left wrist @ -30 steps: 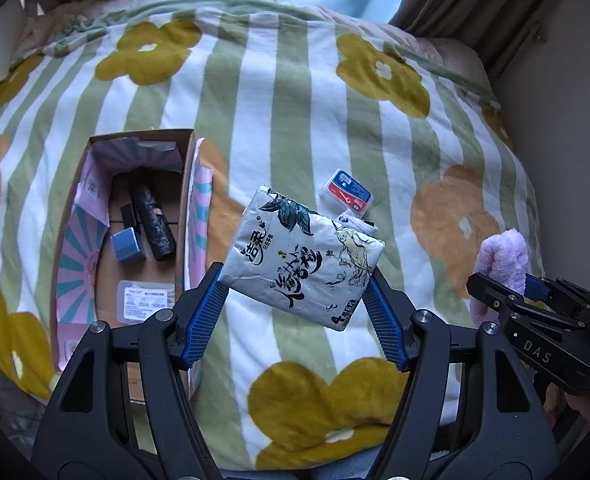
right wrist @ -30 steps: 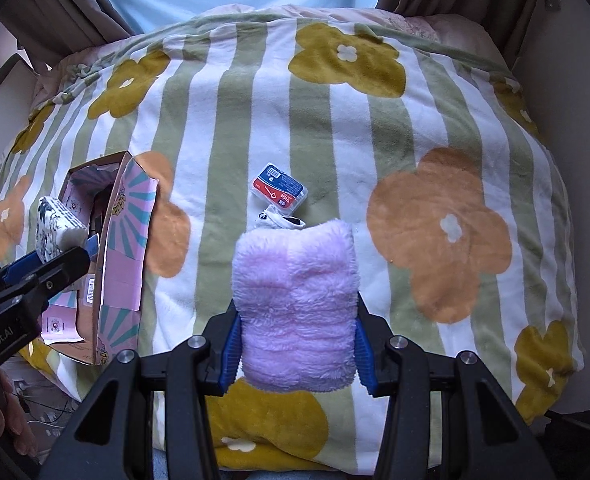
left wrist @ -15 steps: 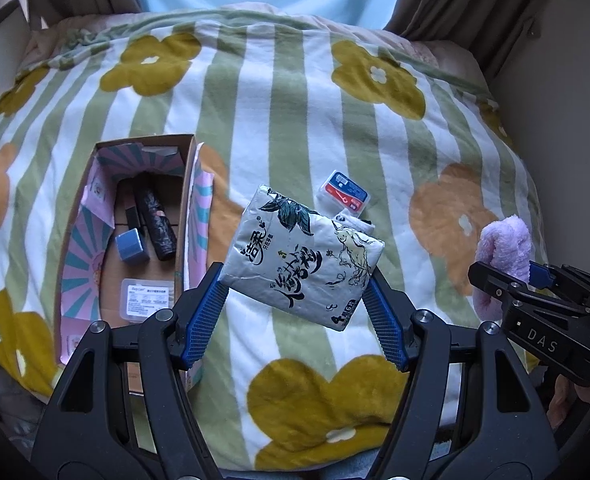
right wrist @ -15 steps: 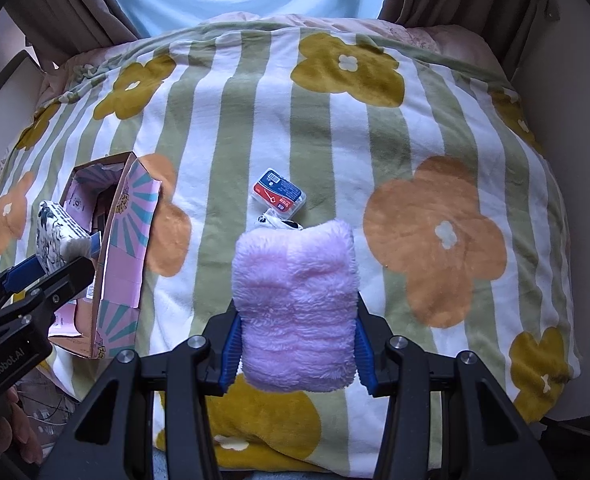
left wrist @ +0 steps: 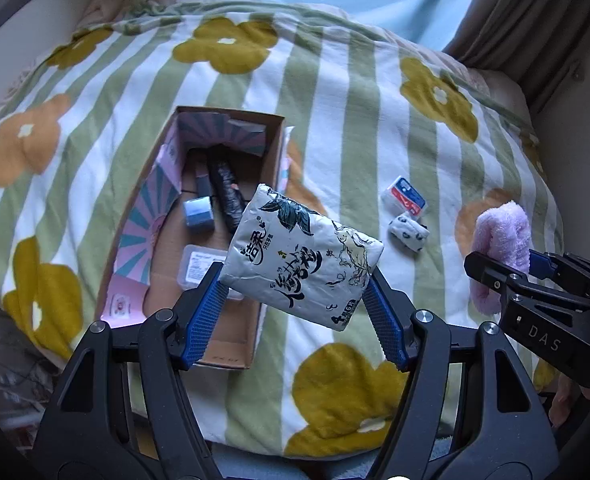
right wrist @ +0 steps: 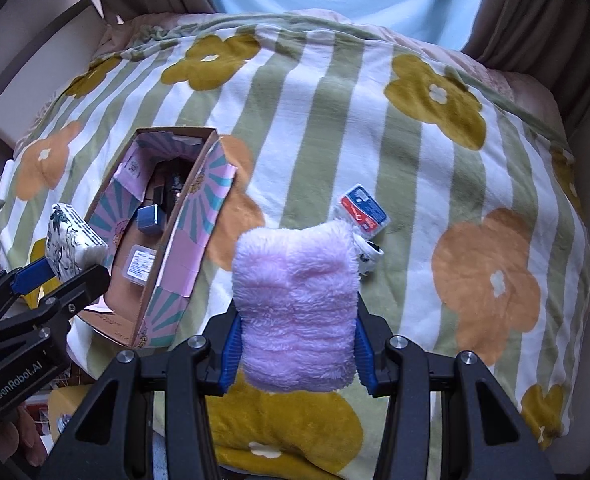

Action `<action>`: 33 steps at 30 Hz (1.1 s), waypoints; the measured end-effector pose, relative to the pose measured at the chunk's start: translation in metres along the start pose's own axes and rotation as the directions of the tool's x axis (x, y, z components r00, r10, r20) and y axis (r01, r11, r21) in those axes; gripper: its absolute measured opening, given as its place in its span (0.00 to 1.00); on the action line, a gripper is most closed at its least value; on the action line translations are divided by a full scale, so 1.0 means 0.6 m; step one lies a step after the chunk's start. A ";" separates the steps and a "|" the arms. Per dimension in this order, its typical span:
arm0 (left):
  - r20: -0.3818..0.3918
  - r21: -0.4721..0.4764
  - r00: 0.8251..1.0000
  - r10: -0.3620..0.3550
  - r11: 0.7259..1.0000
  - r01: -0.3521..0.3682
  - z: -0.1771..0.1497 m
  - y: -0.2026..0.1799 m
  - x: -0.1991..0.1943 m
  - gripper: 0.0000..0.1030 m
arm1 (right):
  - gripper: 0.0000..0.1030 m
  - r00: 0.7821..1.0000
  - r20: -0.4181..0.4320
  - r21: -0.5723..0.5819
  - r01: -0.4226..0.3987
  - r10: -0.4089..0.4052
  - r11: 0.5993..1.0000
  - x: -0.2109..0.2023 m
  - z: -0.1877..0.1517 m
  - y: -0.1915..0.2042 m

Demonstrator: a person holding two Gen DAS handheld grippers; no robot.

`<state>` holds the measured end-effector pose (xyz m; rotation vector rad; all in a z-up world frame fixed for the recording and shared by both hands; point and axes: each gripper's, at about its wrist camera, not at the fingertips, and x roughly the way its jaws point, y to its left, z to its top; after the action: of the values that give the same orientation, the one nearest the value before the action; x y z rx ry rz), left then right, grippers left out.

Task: Organize objects
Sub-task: 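Lift and carry the tissue pack and pink sponge with both tools over the box, then open left tool dropping tissue pack while right tool releases sponge into box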

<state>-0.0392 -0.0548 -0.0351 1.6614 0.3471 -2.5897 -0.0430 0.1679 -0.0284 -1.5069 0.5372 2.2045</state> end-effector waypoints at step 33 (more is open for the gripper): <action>-0.181 -0.484 0.979 0.093 0.859 -0.171 -0.002 0.261 0.235 0.63 | 0.42 0.971 -0.213 -0.288 -0.169 0.109 0.943 0.347 0.229 0.284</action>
<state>-0.0730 -0.1951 -0.1885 1.6167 0.8002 -2.0380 -0.3096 0.1223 -0.1628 -1.9127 0.3843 2.3458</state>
